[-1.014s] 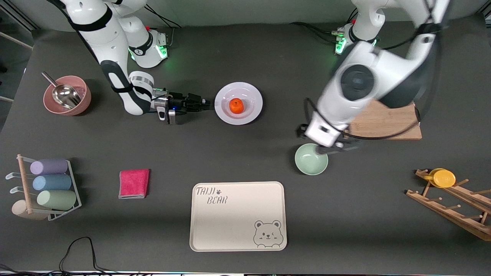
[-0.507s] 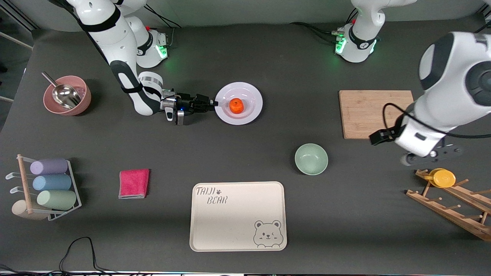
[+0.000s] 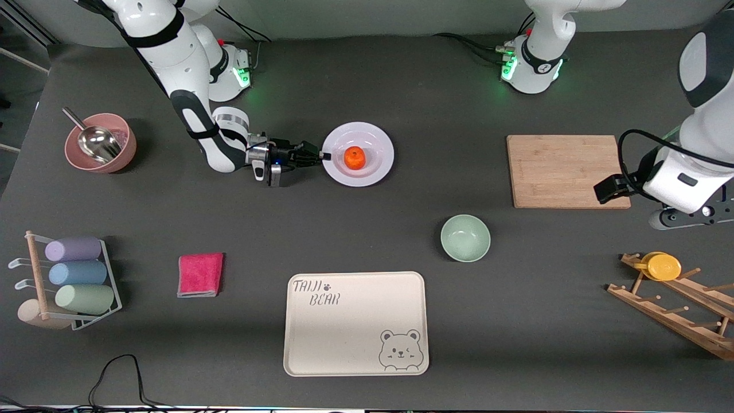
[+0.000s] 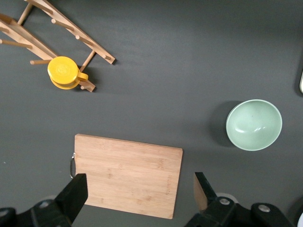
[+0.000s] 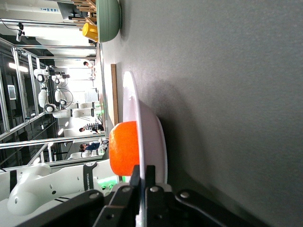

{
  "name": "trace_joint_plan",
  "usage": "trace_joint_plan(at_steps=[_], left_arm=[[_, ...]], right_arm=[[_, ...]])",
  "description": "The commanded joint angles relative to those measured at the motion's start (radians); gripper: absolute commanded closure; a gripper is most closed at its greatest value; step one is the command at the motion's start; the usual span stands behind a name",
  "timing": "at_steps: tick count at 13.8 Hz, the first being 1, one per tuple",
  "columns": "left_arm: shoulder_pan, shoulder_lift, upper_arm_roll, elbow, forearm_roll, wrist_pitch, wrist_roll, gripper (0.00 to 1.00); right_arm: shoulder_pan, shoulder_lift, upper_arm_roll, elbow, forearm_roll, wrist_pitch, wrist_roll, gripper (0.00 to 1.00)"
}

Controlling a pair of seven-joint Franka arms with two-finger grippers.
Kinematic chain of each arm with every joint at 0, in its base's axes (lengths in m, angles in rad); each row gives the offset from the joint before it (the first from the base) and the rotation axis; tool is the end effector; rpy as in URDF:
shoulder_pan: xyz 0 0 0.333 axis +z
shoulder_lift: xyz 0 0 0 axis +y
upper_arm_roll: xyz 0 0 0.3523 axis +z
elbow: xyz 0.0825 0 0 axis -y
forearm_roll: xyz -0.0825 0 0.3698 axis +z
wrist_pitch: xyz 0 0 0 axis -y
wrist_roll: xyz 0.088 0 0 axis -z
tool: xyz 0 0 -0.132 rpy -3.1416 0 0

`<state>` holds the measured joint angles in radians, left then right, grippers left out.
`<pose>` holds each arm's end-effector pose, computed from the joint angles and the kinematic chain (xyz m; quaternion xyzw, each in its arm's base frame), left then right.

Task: Place orange and plate with both arms
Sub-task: 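Carry the plate with the orange onto the bear tray with the right gripper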

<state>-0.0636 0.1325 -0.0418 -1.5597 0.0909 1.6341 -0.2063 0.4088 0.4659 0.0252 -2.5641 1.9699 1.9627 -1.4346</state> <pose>0.5837 -0.0487 0.5721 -0.9976 -0.0463 0.0220 0.0465 0.3319 0.2450 0.1263 -0.8153 0.0153 0.0076 0.5788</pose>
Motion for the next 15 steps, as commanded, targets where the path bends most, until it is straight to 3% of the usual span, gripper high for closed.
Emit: trace_joint_plan(at_steps=[1,4,10,13,15], left_arm=[[-0.022,-0.010,0.034,0.003,-0.032,-0.019,0.050,0.00],[-0.018,-0.020,0.036,0.004,-0.034,-0.023,0.041,0.00],[0.016,-0.033,0.036,0.052,-0.059,-0.123,0.039,0.00],[-0.024,-0.025,0.080,0.053,-0.060,-0.120,0.034,0.00],[-0.025,-0.025,0.088,0.055,-0.057,-0.128,0.033,0.00]], right_arm=[[0.004,0.000,0.007,0.012,0.030,0.005,-0.027,1.00],[-0.007,-0.064,0.006,0.012,0.024,-0.001,0.002,1.00],[-0.068,-0.231,0.004,0.039,-0.091,-0.001,0.215,1.00],[-0.082,-0.224,0.004,0.108,-0.092,-0.002,0.263,1.00],[-0.088,-0.147,-0.002,0.226,-0.117,-0.001,0.296,1.00]])
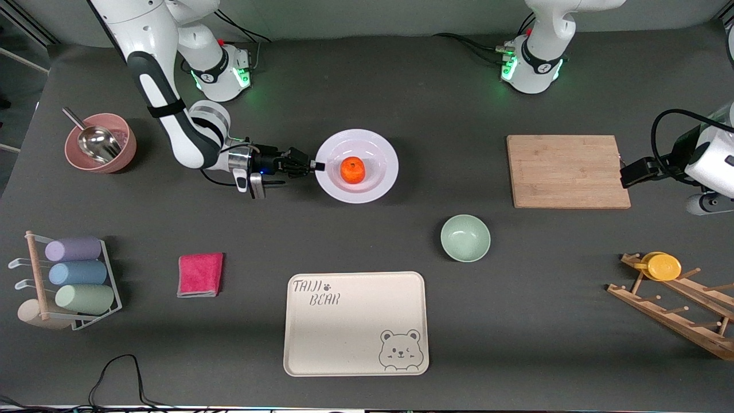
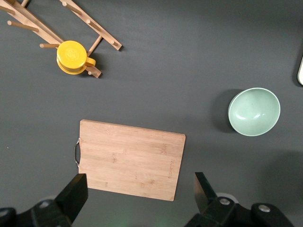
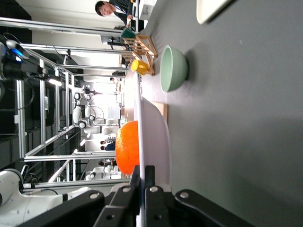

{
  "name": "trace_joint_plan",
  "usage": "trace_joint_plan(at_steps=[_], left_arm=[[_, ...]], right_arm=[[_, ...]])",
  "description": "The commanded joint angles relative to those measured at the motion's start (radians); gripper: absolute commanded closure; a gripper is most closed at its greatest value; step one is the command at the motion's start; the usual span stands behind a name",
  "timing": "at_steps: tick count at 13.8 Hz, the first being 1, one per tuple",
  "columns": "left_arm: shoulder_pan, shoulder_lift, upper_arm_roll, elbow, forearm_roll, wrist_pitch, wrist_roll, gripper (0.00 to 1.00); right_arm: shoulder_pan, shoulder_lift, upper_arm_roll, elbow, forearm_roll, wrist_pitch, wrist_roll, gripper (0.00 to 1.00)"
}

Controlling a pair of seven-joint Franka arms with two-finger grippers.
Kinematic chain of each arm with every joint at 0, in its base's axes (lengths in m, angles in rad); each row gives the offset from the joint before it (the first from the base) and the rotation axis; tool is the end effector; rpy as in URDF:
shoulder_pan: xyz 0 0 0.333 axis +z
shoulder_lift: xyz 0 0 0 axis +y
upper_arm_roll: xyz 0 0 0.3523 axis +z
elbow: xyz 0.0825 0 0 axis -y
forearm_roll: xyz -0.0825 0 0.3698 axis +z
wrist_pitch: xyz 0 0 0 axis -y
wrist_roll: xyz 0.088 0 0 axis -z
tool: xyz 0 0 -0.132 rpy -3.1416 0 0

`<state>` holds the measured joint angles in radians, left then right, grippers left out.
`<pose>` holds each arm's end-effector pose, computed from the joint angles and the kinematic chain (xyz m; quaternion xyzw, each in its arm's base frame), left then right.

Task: Place orange and plate with both arms
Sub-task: 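Carry the plate with the orange onto the bear tray with the right gripper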

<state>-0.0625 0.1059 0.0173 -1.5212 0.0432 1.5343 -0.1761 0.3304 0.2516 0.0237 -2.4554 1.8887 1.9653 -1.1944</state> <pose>0.5682 -0.0204 0.5967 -0.9965 -0.0651 0.0436 0.0275 0.4200 0.2446 0.2454 -0.7814 0.0202 -0.0437 0.6222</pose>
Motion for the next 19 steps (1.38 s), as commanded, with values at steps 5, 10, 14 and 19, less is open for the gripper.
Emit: trace_joint_plan(at_steps=[5,10,14,19], left_arm=[[0.010,-0.005,0.029,0.012,-0.019,-0.042,0.021,0.00],[0.018,0.015,0.027,0.007,-0.016,0.013,0.027,0.00],[0.101,0.021,0.030,-0.004,-0.049,0.004,0.081,0.00],[0.093,0.040,0.029,0.001,-0.054,0.039,0.075,0.00]], right_arm=[[-0.065,0.386,-0.031,0.589,-0.103,-0.006,0.212,1.00],[-0.067,0.671,-0.100,1.111,-0.170,-0.005,0.476,1.00],[-0.074,0.819,-0.107,1.332,-0.211,0.006,0.570,1.00],[-0.076,0.905,-0.105,1.371,-0.200,0.043,0.550,1.00]])
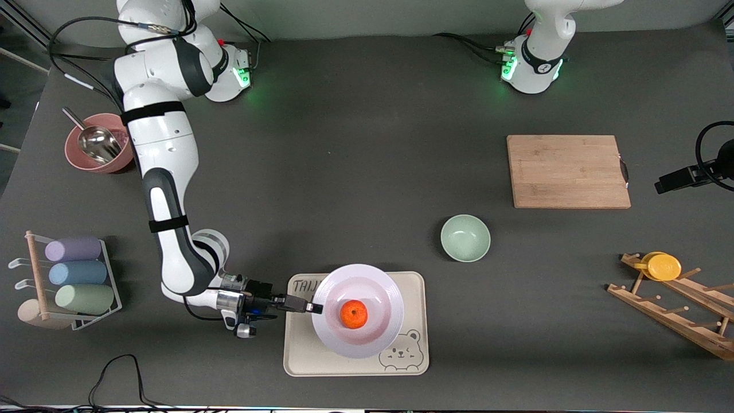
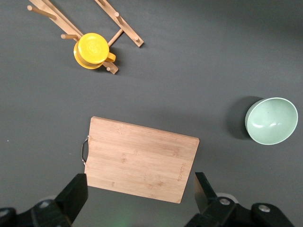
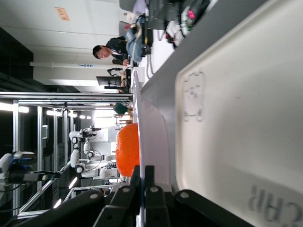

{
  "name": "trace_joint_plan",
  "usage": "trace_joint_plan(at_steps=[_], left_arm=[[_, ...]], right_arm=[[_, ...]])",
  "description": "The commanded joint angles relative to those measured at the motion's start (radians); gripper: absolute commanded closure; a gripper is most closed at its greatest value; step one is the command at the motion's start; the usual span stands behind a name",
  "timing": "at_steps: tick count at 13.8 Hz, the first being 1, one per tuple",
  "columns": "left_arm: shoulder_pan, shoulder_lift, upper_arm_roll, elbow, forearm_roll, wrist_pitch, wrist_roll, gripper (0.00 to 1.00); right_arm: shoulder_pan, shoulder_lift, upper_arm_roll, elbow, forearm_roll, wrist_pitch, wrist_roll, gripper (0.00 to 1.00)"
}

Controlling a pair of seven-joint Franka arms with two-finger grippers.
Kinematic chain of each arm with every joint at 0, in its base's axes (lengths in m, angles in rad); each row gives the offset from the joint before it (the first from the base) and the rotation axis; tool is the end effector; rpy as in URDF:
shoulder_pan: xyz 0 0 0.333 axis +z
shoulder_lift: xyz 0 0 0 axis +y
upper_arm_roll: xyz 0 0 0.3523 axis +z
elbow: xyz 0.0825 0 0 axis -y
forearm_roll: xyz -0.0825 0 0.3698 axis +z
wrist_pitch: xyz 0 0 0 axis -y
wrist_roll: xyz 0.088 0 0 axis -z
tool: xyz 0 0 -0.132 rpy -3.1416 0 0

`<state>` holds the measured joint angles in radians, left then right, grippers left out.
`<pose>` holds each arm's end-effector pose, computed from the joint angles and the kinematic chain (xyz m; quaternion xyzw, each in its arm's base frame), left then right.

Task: Place orange and plate with both arms
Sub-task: 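Lower the plate onto the tray and open the right gripper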

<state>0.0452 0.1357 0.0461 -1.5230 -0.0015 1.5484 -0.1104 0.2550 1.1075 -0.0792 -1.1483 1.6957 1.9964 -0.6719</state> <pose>0.5757 0.0507 0.5798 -0.9934 -0.1005 0.0550 0.0029 0.7669 0.2444 0.1650 -0.7834 0.0664 -0.0683 0.6141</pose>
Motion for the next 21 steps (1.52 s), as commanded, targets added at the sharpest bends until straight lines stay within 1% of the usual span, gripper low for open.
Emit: trace_joint_plan(at_steps=[1,3,7,8,9,10,11,12,13,14,15,17,19,21], left_arm=[[-0.018,0.015,-0.002,0.001,-0.011,0.042,0.014,0.00],[-0.019,0.015,-0.003,-0.005,-0.014,0.045,0.009,0.00],[-0.033,0.015,-0.017,-0.013,-0.002,0.044,0.031,0.00],[-0.042,0.009,-0.018,-0.009,0.000,0.035,0.031,0.00],[-0.042,0.001,-0.018,-0.011,-0.005,0.029,0.014,0.00],[-0.044,0.001,-0.020,-0.011,-0.005,0.021,0.014,0.00],[-0.045,0.001,-0.020,-0.011,-0.002,0.021,0.015,0.00],[-0.045,0.001,-0.022,-0.011,-0.002,0.025,0.018,0.00],[-0.054,-0.002,-0.023,-0.009,-0.002,0.025,0.017,0.00],[-0.057,-0.007,-0.023,-0.009,0.000,0.027,0.017,0.00],[-0.057,-0.011,-0.023,-0.008,0.000,0.030,0.017,0.00],[-0.057,-0.021,-0.023,-0.005,-0.002,0.038,0.017,0.00],[-0.057,-0.021,-0.023,-0.005,0.000,0.038,0.017,0.00],[-0.056,-0.024,-0.023,-0.005,0.003,0.030,0.018,0.00]], right_arm=[[0.000,0.066,-0.002,0.065,-0.007,0.013,0.028,1.00],[-0.002,0.092,-0.002,0.068,-0.005,0.034,0.015,1.00],[0.000,0.103,-0.002,0.068,-0.005,0.059,0.014,1.00],[0.000,0.103,-0.002,0.067,-0.005,0.061,0.015,0.91],[0.000,0.101,-0.002,0.065,-0.007,0.065,0.018,0.57],[0.001,0.101,-0.002,0.062,-0.011,0.073,0.020,0.27],[0.001,0.097,-0.002,0.058,-0.017,0.073,0.023,0.21],[0.004,0.091,-0.013,0.056,-0.036,0.074,0.031,0.12],[0.007,0.086,-0.028,0.056,-0.083,0.073,0.037,0.06],[0.006,0.075,-0.033,0.056,-0.140,0.073,0.061,0.03],[0.003,0.051,-0.034,0.055,-0.210,0.071,0.107,0.03],[-0.005,-0.018,-0.034,0.044,-0.388,0.064,0.229,0.00],[-0.020,-0.124,-0.034,-0.040,-0.584,0.024,0.270,0.00],[-0.045,-0.249,-0.037,-0.140,-0.727,-0.052,0.317,0.00]])
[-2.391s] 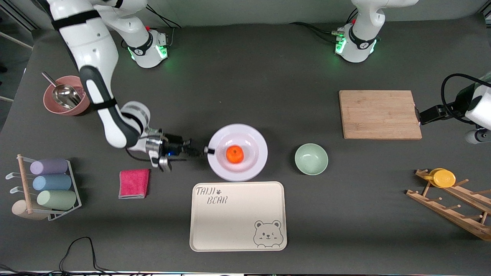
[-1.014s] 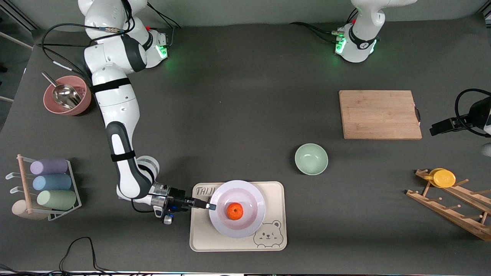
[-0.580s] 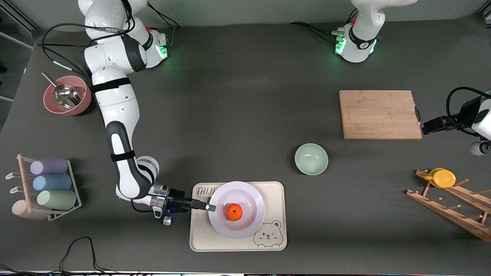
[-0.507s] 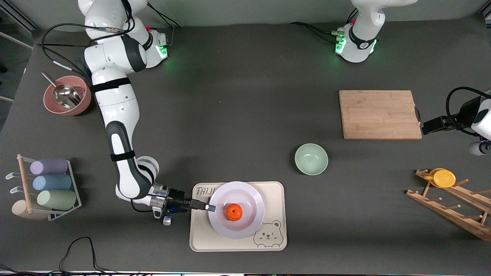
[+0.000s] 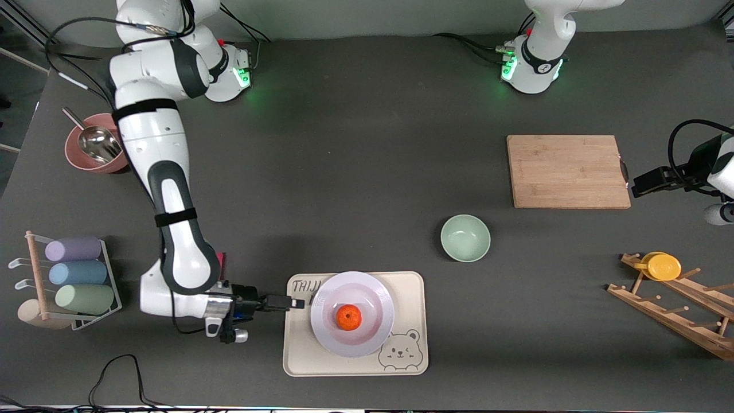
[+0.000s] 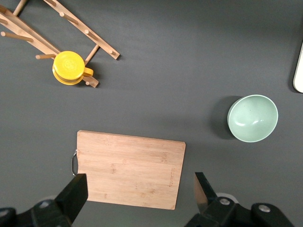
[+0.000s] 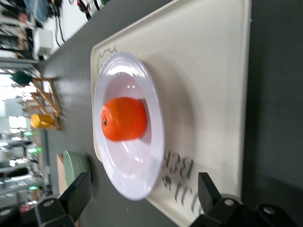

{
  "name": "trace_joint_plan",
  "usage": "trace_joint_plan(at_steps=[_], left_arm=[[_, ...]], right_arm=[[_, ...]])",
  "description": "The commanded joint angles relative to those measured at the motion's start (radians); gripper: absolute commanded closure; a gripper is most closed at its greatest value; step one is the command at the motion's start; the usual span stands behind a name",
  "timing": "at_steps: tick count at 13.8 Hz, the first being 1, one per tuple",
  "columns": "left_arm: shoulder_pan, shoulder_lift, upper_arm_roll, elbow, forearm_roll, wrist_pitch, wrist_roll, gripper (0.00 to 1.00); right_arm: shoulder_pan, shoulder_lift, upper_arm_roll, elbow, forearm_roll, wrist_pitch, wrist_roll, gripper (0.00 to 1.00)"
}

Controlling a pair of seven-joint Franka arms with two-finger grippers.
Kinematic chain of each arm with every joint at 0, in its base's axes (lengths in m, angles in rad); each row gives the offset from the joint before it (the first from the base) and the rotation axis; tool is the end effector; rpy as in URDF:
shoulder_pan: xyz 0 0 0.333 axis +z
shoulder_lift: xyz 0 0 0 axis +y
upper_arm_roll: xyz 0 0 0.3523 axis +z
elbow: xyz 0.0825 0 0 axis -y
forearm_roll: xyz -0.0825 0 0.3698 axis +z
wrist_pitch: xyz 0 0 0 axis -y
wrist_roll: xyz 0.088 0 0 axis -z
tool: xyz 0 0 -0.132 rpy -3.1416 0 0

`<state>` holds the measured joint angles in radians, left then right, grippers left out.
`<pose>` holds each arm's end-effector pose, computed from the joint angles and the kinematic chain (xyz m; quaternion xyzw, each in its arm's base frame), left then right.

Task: Place orange and plate with both arms

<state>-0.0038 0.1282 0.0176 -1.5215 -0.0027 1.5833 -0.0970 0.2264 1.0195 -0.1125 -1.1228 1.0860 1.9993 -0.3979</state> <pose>0.5810 0.0070 0.5874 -0.9979 -0.0554 0.0332 0.0012 0.7703 0.1930 0.2067 -0.9097 -0.0042 0.0003 0.4152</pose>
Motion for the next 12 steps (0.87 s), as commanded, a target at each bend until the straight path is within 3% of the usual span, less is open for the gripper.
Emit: trace_joint_plan(at_steps=[1,5,7,10,12], left_arm=[[-0.007,-0.016,0.005,-0.006,0.004,-0.005,0.005,0.00],[-0.007,-0.016,0.005,-0.009,0.006,-0.002,0.005,0.00],[-0.007,-0.015,0.005,-0.011,0.006,0.004,0.006,0.00],[-0.007,-0.015,0.005,-0.011,0.006,0.003,0.006,0.00],[-0.005,-0.015,0.005,-0.011,0.001,0.003,0.006,0.00]], right_arm=[[-0.031,-0.236,-0.016,-0.220,-0.186,-0.083,0.072,0.00],[-0.038,-0.540,-0.053,-0.363,-0.563,-0.221,0.180,0.00],[-0.056,-0.666,-0.053,-0.385,-0.752,-0.319,0.237,0.00],[-0.073,-0.842,-0.053,-0.422,-0.923,-0.444,0.336,0.00],[-0.094,-0.962,-0.052,-0.498,-0.983,-0.448,0.341,0.00]])
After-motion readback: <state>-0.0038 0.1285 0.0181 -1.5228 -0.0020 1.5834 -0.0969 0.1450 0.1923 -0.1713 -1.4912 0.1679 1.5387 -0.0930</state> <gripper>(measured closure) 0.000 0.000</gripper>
